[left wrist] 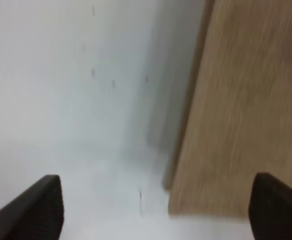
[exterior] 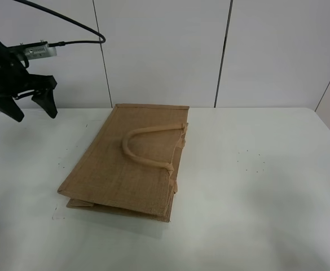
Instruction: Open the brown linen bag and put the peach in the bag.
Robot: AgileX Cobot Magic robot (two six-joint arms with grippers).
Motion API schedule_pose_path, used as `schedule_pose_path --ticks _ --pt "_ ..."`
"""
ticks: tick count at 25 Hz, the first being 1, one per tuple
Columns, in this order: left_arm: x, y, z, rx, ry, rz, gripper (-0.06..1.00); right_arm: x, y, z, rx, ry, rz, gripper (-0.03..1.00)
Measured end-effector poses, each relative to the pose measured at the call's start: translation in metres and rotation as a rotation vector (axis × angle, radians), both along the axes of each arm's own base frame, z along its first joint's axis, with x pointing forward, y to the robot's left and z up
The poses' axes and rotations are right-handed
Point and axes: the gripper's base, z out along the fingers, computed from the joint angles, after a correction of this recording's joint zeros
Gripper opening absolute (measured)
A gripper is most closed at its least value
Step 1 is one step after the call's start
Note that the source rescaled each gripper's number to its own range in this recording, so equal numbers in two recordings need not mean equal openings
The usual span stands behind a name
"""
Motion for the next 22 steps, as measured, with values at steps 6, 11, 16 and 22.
schedule_pose_path --ticks 6,11,16,22 --pt "-0.083 0.0 -0.007 0.007 0.074 -0.044 0.99 0.0 0.0 0.0 0.0 0.0 0.0 1.0" --pt "-0.154 0.0 -0.025 0.009 0.126 -0.063 0.99 0.0 0.0 0.0 0.0 0.0 0.0 1.0" --pt "-0.214 0.0 -0.044 0.01 0.117 -0.061 0.99 0.0 0.0 0.0 0.0 0.0 0.0 1.0" --pt "-0.258 0.001 -0.06 0.017 -0.04 -0.051 0.99 0.0 0.0 0.0 0.0 0.0 0.0 1.0"
